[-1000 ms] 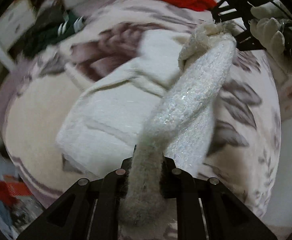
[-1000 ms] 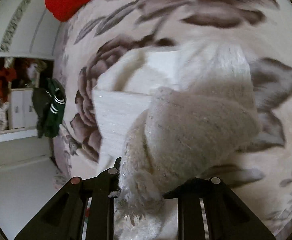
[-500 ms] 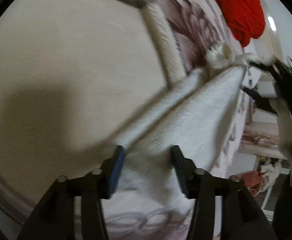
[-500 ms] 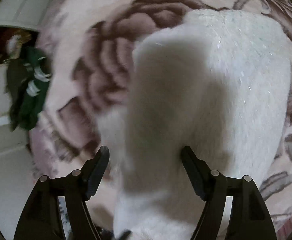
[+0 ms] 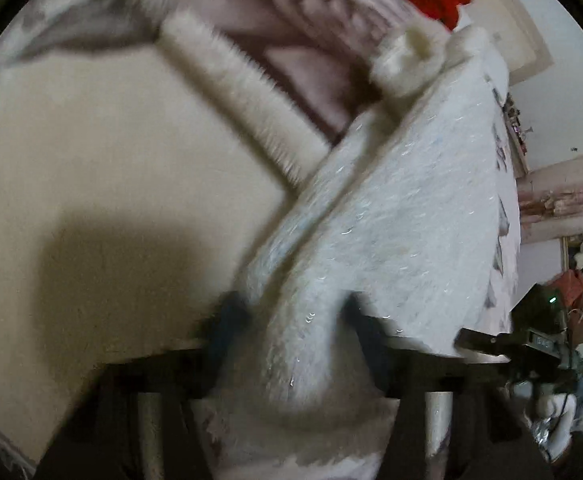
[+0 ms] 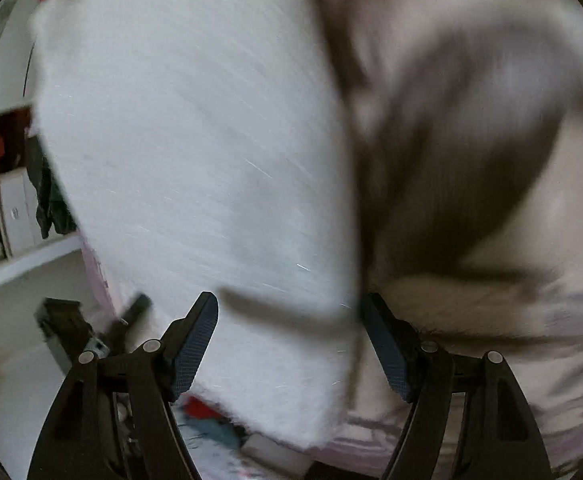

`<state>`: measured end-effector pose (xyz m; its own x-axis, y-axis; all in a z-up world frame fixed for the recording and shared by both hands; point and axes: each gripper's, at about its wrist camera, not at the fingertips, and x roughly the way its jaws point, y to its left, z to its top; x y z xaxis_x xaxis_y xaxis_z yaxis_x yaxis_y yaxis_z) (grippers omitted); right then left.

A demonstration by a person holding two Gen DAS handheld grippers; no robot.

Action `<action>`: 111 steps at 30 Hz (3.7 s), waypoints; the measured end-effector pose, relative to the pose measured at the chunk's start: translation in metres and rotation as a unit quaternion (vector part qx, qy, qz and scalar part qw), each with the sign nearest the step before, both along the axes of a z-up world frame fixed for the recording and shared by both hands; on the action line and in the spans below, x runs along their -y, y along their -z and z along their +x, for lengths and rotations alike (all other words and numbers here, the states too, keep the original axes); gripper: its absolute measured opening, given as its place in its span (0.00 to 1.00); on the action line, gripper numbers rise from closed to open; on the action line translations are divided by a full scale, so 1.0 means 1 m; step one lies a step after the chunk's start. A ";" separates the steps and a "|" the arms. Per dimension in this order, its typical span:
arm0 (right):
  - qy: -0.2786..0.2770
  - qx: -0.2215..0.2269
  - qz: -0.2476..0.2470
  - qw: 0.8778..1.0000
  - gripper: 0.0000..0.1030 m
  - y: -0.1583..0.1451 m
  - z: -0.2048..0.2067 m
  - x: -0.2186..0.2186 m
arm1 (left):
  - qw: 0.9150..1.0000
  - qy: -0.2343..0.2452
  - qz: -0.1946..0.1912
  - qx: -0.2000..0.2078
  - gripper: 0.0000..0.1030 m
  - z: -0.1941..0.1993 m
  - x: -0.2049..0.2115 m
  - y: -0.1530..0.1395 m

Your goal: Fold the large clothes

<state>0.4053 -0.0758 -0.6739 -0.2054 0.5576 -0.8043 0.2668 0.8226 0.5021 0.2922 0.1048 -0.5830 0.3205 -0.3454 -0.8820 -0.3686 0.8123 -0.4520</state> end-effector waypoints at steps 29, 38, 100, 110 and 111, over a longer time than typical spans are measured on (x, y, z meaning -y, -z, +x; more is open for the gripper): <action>-0.014 -0.039 0.009 0.999 0.54 -0.046 -0.130 0.068 | 0.986 -0.131 -0.084 -0.057 0.49 -0.129 -0.013 -0.051; -0.008 0.074 -0.027 0.997 0.56 -0.090 -0.002 0.087 | 0.996 0.009 -0.053 0.069 0.52 -0.005 0.088 -0.092; -0.234 0.043 -0.129 0.963 0.23 -0.059 0.069 -0.114 | 0.989 0.002 -0.148 0.032 0.18 0.002 0.038 -0.038; -0.095 -0.007 -0.016 0.995 0.60 -0.093 -0.102 0.020 | 0.997 -0.009 -0.049 -0.058 0.70 -0.135 0.019 -0.030; -0.085 -0.026 -0.010 0.996 0.60 -0.083 -0.124 0.026 | 0.997 -0.010 -0.058 -0.054 0.52 -0.146 0.023 -0.021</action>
<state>0.2810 -0.1021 -0.5908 -0.3368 0.4957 -0.8005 0.1486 0.8675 0.4747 0.1460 0.0822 -0.5616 0.2334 -0.4406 -0.8668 -0.4366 0.7490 -0.4983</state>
